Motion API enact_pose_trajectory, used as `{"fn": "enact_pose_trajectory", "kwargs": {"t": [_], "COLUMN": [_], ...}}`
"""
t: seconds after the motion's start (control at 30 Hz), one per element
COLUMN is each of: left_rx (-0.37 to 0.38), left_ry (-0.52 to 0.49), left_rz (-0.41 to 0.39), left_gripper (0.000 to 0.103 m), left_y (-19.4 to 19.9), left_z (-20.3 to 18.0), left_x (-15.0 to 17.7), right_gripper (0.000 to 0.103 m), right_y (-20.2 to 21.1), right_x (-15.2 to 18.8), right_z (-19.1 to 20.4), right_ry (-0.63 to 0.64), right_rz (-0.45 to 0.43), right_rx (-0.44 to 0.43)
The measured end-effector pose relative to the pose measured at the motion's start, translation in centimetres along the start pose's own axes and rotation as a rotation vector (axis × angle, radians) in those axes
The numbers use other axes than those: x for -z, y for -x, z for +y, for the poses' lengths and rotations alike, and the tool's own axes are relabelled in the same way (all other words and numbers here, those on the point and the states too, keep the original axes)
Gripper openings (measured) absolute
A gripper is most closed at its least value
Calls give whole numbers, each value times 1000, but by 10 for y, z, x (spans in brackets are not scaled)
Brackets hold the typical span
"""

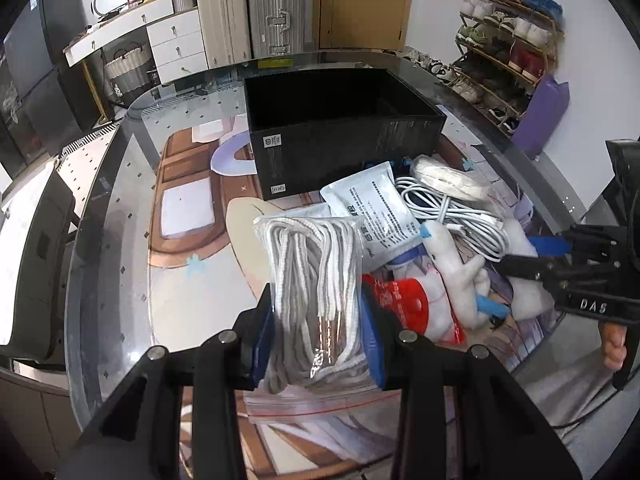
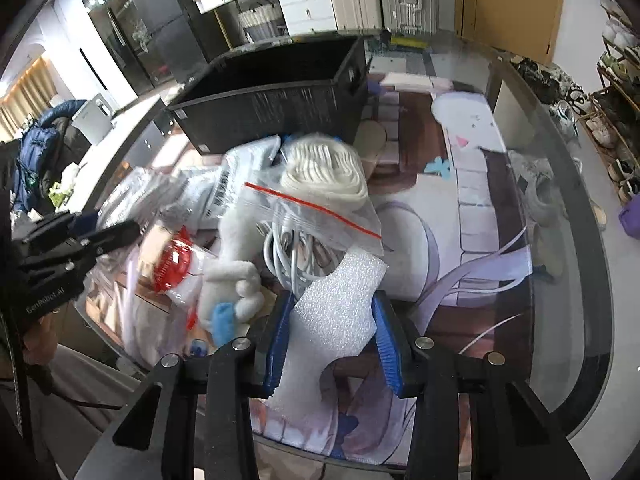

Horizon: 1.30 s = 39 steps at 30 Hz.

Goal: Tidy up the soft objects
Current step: 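Carry the rope bag and foam sheet into the black box and release both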

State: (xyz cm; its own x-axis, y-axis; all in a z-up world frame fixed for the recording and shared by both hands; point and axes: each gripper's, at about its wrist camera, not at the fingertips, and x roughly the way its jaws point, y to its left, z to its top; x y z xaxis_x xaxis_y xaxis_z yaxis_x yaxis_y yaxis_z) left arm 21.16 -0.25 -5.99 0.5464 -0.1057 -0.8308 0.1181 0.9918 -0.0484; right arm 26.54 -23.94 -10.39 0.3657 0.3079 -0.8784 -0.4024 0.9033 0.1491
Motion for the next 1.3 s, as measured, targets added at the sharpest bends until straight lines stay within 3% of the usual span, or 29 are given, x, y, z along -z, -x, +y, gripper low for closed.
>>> {"fn": "enact_pose_trajectory", "kwargs": {"t": [0.53, 0.93, 1.13, 1.3], "left_rx": [42, 29, -17, -7], "left_ry": [14, 21, 30, 55], "left_rz": [-96, -248, -318, -350], "left_gripper": [37, 37, 37, 37], "left_y": [28, 53, 56, 49], "left_z": [1, 2, 12, 21], "left_x": [-6, -35, -58, -78], "right_gripper": [40, 40, 40, 40], "right_y": [52, 103, 113, 113], "right_x": [2, -39, -68, -99], "right_z": [33, 72, 85, 91], "right_ry": [84, 166, 191, 212], "right_rz": [-170, -389, -475, -537], "right_rx": [-40, -9, 23, 57]}}
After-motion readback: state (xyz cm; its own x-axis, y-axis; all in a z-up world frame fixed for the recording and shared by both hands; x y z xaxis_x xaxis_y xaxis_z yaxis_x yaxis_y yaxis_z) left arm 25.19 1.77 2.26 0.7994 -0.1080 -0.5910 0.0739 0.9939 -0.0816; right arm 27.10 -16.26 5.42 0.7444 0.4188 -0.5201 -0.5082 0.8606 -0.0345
